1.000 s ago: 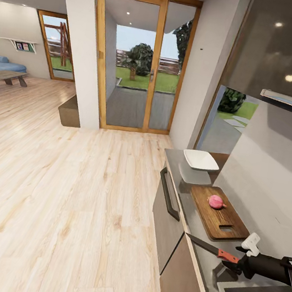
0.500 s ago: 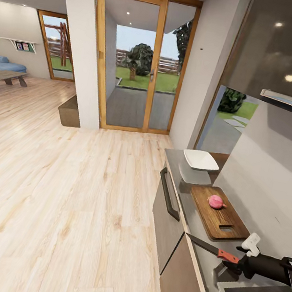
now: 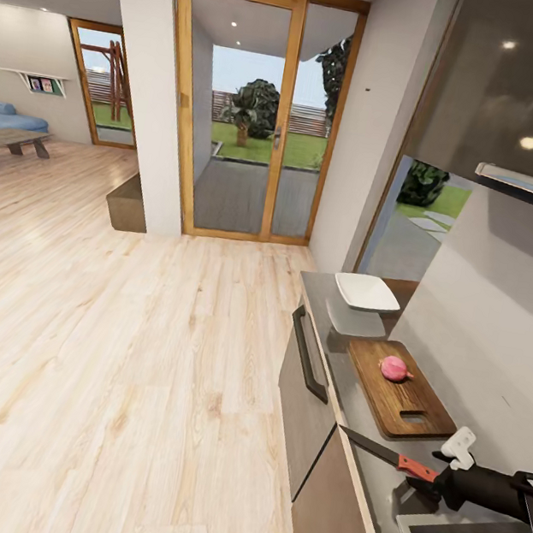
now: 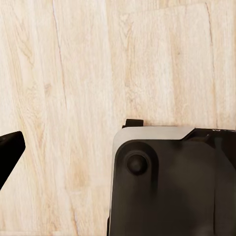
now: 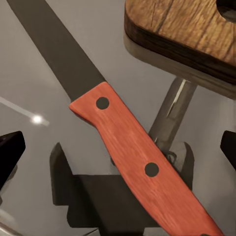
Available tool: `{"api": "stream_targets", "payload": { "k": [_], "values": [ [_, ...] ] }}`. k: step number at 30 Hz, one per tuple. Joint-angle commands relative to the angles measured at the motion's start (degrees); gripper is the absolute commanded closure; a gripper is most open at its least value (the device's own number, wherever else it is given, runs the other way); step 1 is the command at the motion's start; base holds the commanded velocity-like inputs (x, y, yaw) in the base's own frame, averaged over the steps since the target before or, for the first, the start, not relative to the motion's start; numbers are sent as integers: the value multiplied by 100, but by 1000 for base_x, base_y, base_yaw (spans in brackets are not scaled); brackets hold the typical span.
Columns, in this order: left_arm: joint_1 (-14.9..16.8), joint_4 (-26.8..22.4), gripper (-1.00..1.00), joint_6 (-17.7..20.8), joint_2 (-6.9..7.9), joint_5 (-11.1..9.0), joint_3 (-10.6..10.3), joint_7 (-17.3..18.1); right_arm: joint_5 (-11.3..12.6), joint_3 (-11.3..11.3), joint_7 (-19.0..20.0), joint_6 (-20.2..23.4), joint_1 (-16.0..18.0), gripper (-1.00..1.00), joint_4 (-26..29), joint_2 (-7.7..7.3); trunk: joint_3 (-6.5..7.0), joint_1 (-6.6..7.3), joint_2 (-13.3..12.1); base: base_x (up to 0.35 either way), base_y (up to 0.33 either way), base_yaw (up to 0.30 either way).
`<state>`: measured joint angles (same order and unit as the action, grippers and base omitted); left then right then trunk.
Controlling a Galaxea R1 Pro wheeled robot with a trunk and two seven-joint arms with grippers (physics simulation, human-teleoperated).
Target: In the kitchen, take the Vidalia onion out of the sink, dice it on the chopping board with the paring knife, put the diced onion into the bowl on the countertop, then place both the paring knife and the chopping board into the sink.
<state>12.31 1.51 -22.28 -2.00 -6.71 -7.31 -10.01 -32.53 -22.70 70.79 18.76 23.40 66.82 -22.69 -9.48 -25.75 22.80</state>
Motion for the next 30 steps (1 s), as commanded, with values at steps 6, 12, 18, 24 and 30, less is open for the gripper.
{"api": "stream_targets", "payload": {
  "k": [6, 12, 18, 24, 30],
  "values": [
    [8, 16, -100, -31, -3, -58, -51, -10, -17, -4, -66, 57, 6, -100, -74, 1, -12, -3, 12, 0, 0, 0],
    [8, 16, -100, -32, -3, -58, -51, -10, -17, 1, -149, 11, 6, -100, -106, 1, -12, -3, 12, 0, 0, 0],
    [8, 16, -100, -32, -3, -58, -51, -8, -17, 2, -193, -89, 6, -100, -194, 1, -12, -3, 12, 0, 0, 0],
    [8, 16, -100, -35, -3, -58, -51, -9, -17, 2, -201, -100, 6, -100, -207, 1, -12, -3, 12, 0, 0, 0],
    [8, 16, -100, -33, -3, -58, -51, -8, -17, 2, -273, -102, 6, -100, -211, 1, -12, -3, 12, 0, 0, 0]
  ]
}}
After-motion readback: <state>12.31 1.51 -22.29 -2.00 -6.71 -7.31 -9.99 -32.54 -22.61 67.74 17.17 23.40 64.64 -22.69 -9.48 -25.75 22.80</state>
